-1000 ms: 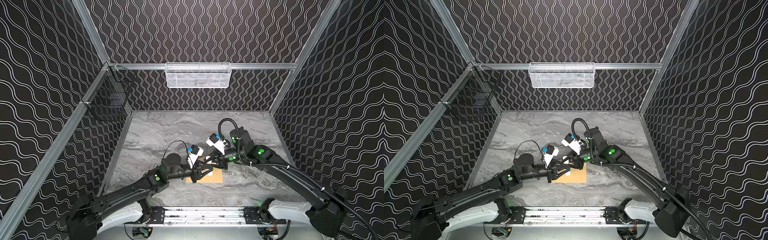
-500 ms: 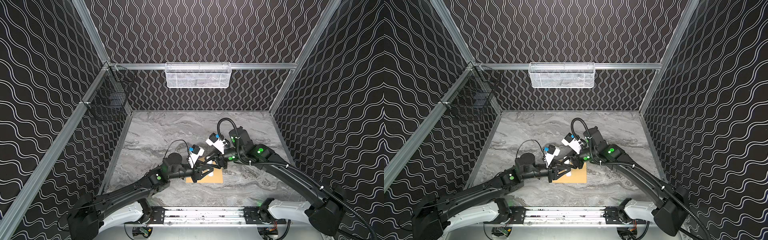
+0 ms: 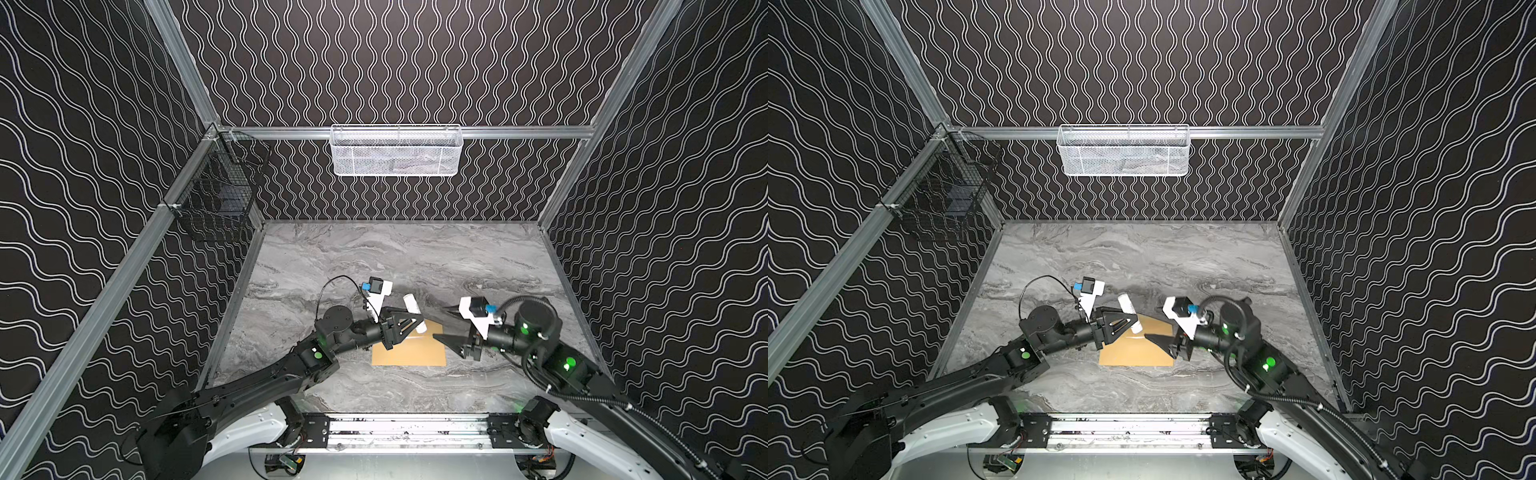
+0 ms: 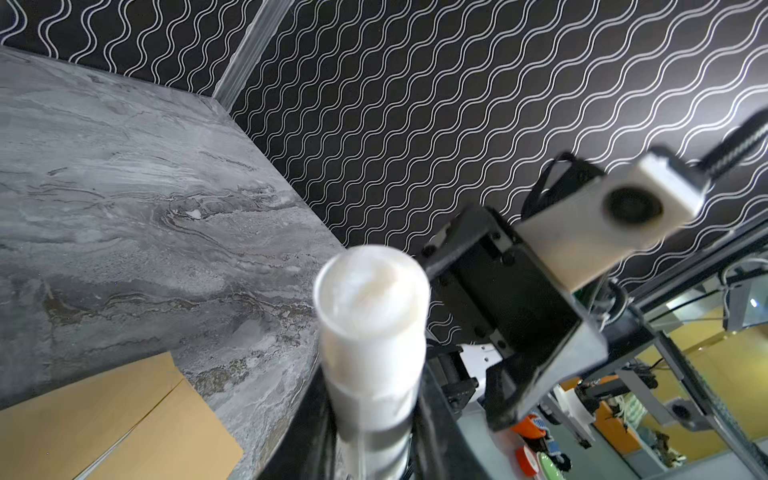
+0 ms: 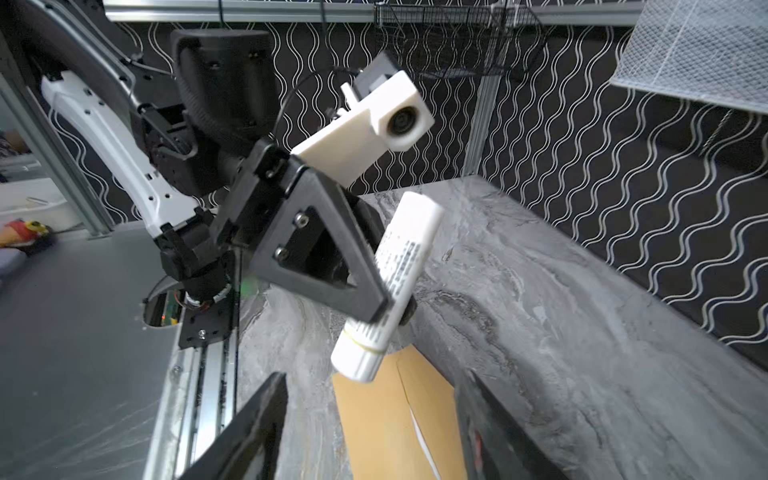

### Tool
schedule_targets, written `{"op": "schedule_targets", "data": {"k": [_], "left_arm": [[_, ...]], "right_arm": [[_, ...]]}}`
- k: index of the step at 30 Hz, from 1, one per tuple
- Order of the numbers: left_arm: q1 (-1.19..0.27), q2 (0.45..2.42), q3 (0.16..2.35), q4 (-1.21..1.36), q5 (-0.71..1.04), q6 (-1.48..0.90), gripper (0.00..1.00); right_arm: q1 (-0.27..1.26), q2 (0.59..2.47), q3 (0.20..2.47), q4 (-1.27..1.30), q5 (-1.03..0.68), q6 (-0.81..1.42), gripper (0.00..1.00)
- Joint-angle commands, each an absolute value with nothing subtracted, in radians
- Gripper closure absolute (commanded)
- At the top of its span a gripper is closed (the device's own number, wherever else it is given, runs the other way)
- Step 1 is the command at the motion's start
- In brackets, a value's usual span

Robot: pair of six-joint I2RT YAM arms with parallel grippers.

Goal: Place the letter into the envelope and seal it

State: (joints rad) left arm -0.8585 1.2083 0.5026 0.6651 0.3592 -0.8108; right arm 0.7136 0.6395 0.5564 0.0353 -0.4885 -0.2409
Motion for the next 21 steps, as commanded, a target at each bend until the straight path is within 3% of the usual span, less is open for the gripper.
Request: {"op": "schedule_targets", "data": {"k": [1, 9, 14, 21], "left_arm": [[-0.853, 1.235, 0.478, 0.855, 0.321, -0.929, 1.0], [-0.844, 1.287, 0.435, 0.973, 0.172, -1.156, 1.0], [-0.844, 1.328, 0.422, 1.034, 0.129, -1.254, 1.0], [-0.844, 1.39, 0.406, 1.138, 0.134, -1.319, 1.0]], "right_arm": [[0.762, 0.567, 0.438, 0.356, -0.362, -0.366, 0.36], [0.929, 0.657, 0.245, 0.772, -0.046, -0.541, 0.34], [0.942, 0.815, 0.208, 1.025, 0.003, -0.539, 0.33], [0.954, 1.0, 0.212, 1.225, 0.022, -0.508, 0.39]]}}
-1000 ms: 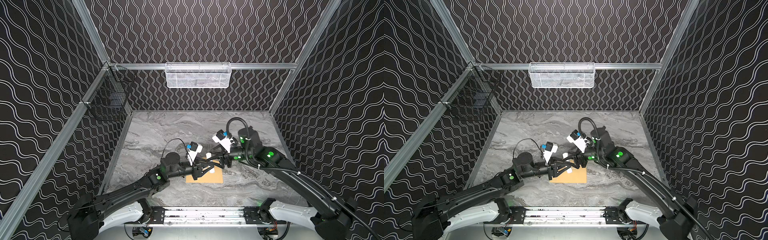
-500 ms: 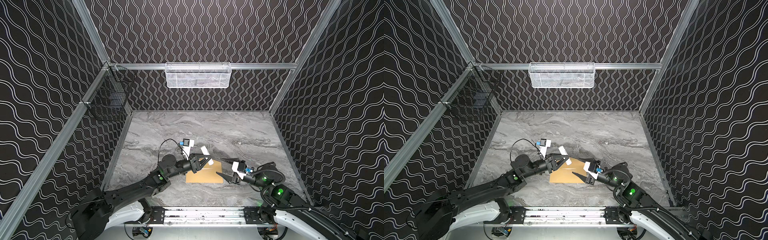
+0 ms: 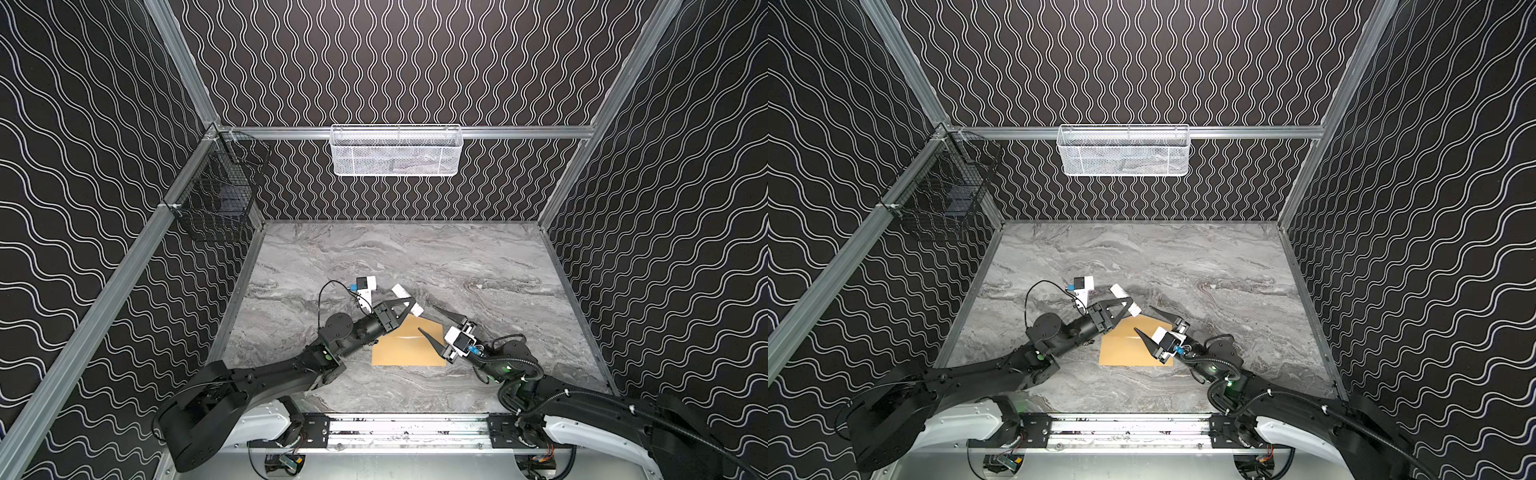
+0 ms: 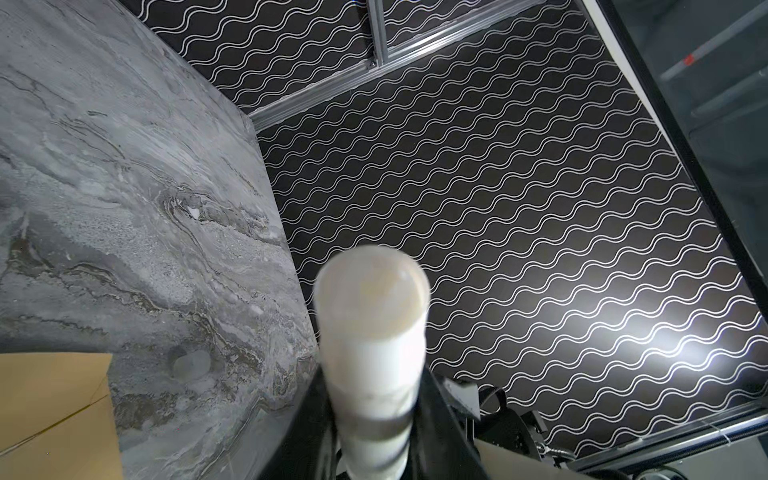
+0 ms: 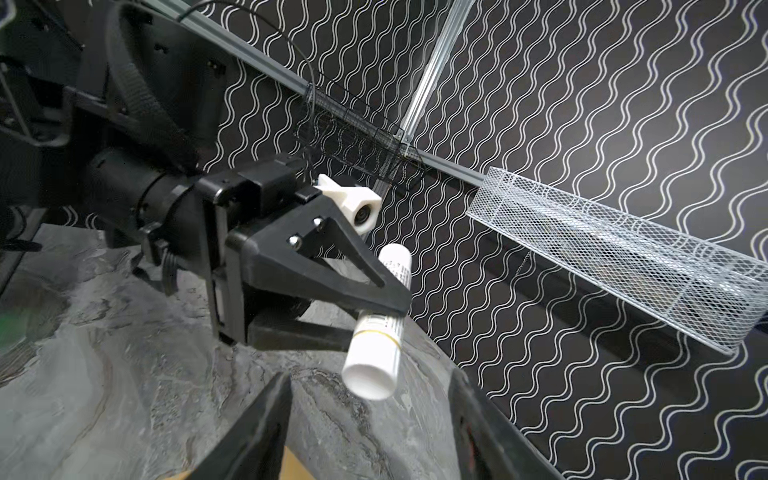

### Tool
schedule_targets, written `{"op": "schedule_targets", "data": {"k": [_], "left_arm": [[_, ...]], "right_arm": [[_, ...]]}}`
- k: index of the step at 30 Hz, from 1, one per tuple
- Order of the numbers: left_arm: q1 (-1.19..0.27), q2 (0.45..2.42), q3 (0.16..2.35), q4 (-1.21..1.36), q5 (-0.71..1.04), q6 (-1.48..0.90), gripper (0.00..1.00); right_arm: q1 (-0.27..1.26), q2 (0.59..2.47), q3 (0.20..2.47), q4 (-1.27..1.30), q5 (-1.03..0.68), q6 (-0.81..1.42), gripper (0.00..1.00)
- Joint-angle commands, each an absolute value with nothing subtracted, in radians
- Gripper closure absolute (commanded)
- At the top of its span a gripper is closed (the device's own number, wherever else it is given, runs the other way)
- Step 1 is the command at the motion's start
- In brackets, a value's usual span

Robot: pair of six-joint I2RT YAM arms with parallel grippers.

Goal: Place the letter into the envelope and seal it

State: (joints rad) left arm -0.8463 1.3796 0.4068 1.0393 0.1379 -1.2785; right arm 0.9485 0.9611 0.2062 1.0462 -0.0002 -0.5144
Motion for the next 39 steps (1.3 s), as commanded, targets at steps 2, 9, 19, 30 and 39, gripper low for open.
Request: {"op": "schedule_targets", "data": {"k": [2, 9, 19, 30, 39], "left_arm": [[-0.844, 1.395, 0.408, 1.142, 0.14, -1.32, 1.0], [-0.845, 1.374, 0.396, 1.143, 0.128, -1.307, 1.0], [-0.845, 1.369, 0.387, 1.162, 0.13, -1.305, 1.0], [-0.845, 1.382, 0.393, 1.181, 0.148, -1.298, 1.0], [-0.847, 1.37, 0.387, 1.184, 0.151, -1.243, 1.0]], "right_arm": [[0.959, 1.043, 0.222, 1.251, 0.009, -0.506, 0.39], [0.96, 1.133, 0.258, 1.298, 0.039, -0.52, 0.49], [0.96, 1.182, 0.286, 1.277, 0.036, -0.501, 0.65], [0.962, 1.166, 0.324, 1.208, 0.004, -0.367, 0.79], [0.965, 1.142, 0.353, 1.209, -0.138, 0.253, 0.75]]}}
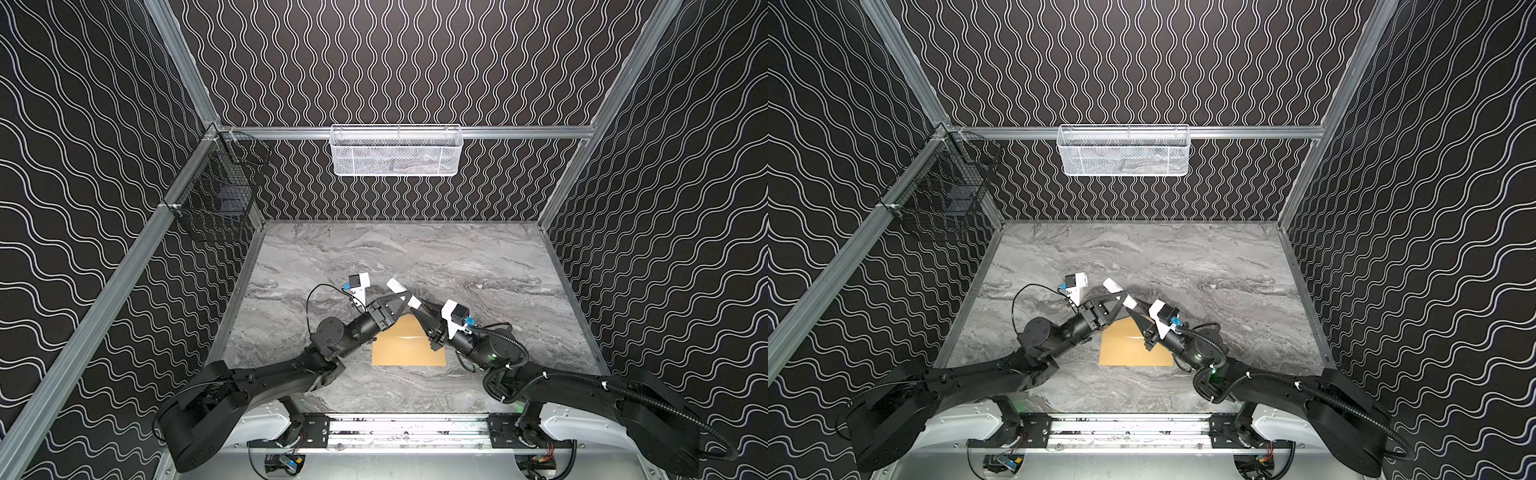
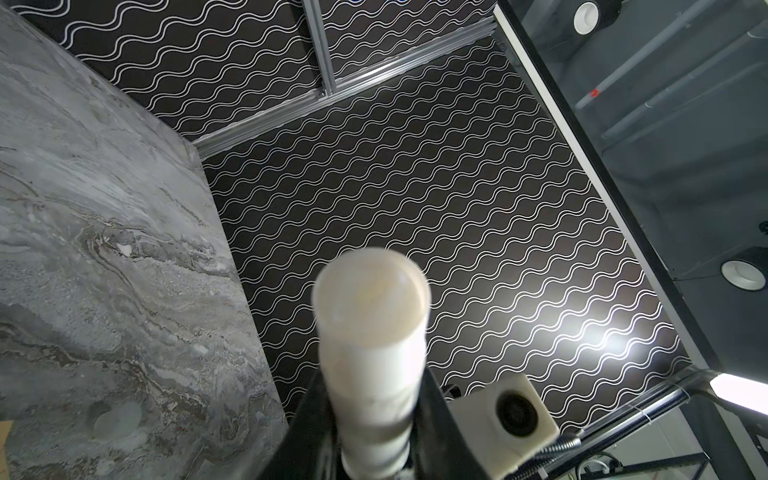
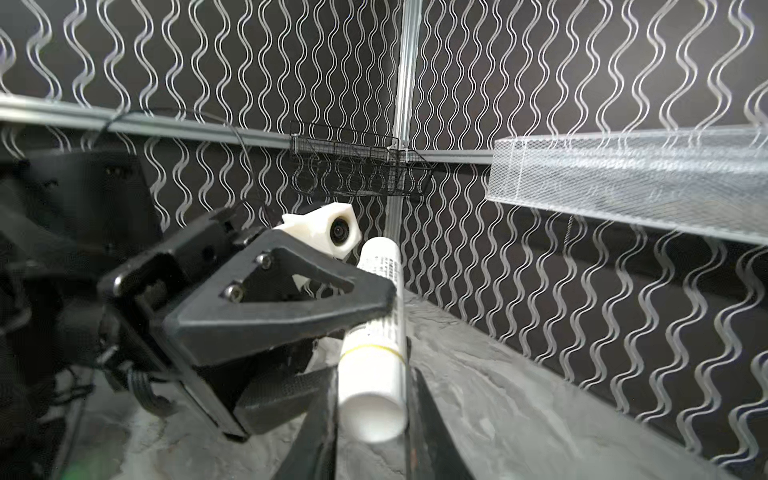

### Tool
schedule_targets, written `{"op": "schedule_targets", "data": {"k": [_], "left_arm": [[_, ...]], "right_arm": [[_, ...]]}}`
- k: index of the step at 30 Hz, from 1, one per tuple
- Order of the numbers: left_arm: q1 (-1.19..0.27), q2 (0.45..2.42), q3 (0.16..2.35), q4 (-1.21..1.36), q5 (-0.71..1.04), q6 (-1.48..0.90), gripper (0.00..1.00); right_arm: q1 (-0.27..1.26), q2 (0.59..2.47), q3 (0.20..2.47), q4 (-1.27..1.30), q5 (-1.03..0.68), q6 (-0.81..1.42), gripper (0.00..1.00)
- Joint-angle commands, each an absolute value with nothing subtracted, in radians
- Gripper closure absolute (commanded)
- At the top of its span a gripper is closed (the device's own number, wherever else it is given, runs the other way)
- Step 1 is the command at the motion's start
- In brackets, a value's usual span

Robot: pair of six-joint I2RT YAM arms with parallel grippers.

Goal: Place the letter into the envelope and seal it

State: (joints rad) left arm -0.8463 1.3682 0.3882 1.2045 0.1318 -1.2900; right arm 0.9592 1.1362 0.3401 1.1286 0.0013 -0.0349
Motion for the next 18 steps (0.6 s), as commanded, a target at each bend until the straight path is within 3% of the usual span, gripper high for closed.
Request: {"op": "schedule_targets", "data": {"k": [1, 9, 18], "left_arm": [[-0.847, 1.37, 0.383, 1.189, 0.151, -1.237, 1.0], [-0.847, 1.351, 0.349, 1.205, 0.135, -1.183, 1.0], [-0.847, 1.403, 0.322, 1.313, 0.133, -1.198, 1.0]], "right_arm": [[0.965, 1.153, 0.352, 1.237, -0.146, 0.333, 0.74], [0.965, 1.215, 0.307, 1.472, -0.154, 0.73, 0.71], [0.965, 1.277, 0.295, 1.655, -0.169, 0.928, 0.66]]}}
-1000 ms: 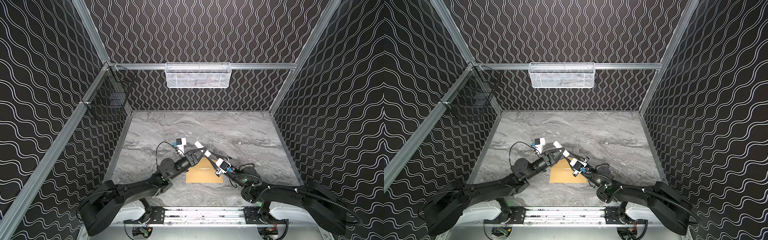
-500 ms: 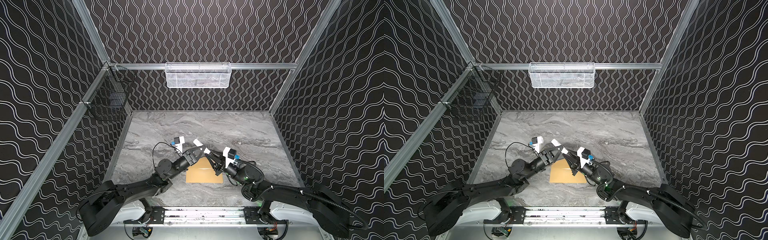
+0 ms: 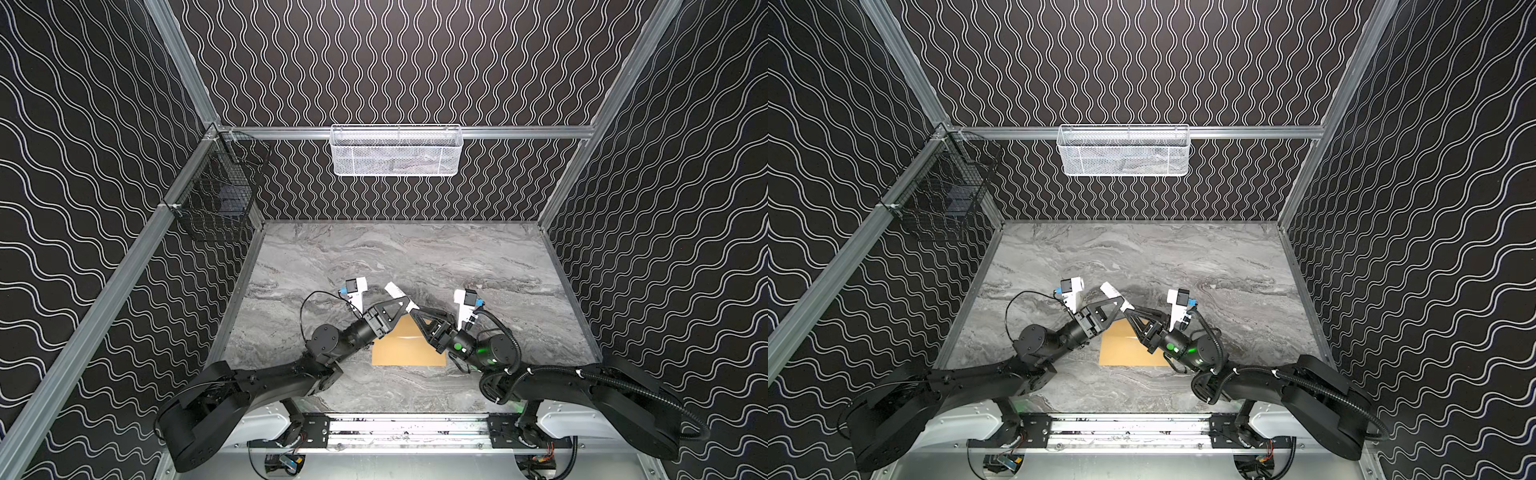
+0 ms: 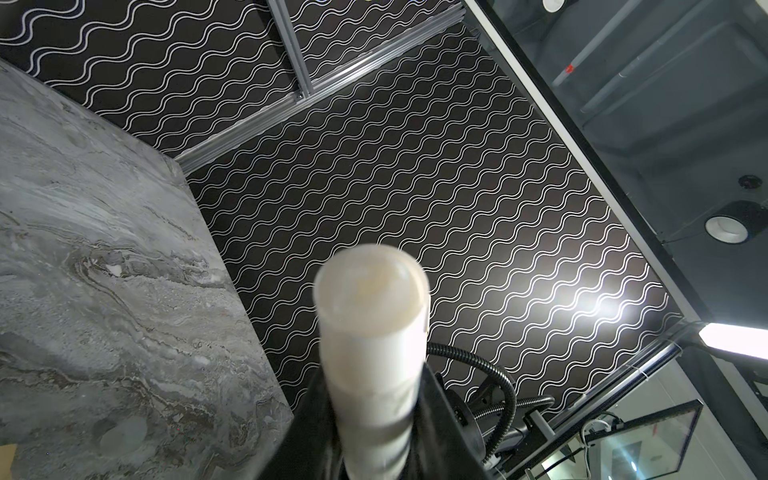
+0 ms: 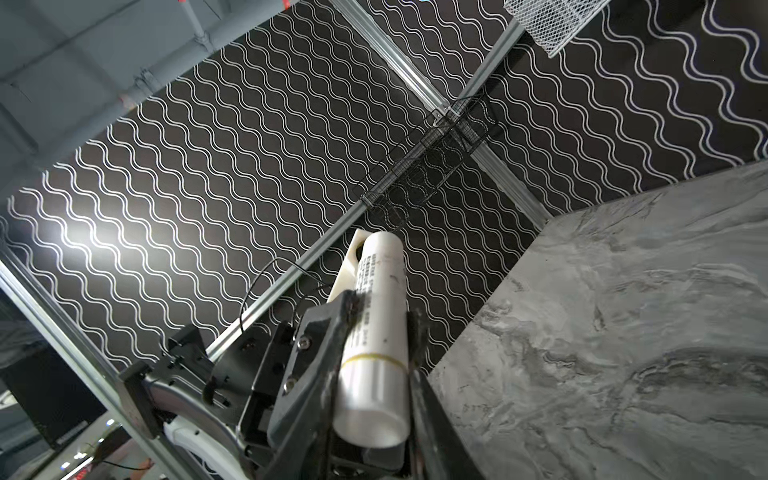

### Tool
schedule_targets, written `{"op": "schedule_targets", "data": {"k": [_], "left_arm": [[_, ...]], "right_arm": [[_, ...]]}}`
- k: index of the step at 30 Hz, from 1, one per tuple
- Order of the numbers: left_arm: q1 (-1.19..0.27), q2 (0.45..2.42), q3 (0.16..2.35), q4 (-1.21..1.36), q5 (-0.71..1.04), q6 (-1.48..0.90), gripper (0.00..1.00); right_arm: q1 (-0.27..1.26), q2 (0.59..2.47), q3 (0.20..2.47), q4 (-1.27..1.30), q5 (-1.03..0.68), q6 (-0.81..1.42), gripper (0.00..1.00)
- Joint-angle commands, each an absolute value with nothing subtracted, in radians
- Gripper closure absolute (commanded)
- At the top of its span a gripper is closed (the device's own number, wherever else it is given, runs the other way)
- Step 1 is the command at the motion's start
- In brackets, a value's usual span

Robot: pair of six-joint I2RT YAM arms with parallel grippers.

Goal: Place the letter into the envelope and seal it

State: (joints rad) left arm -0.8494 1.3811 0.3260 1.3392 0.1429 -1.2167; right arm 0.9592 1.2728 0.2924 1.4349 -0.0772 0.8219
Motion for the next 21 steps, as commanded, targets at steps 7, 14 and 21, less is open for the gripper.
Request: {"op": "schedule_targets", "data": {"k": [7, 14, 21], "left_arm": [[-0.846, 1.383, 0.314, 1.301, 0.125, -1.201, 1.0], [-0.847, 1.291, 0.336, 1.128, 0.118, -1.197, 1.0], [-0.847, 1.301, 0.353, 1.144, 0.14, -1.196, 1.0]], "right_arm": [[0.959, 1.196, 0.224, 1.559, -0.131, 0.774, 0.5], [0.949, 0.905, 0.322, 0.771, -0.163, -0.118, 0.31], [0.959, 0.889, 0.278, 0.775, 0.003, -0.685, 0.28]]}}
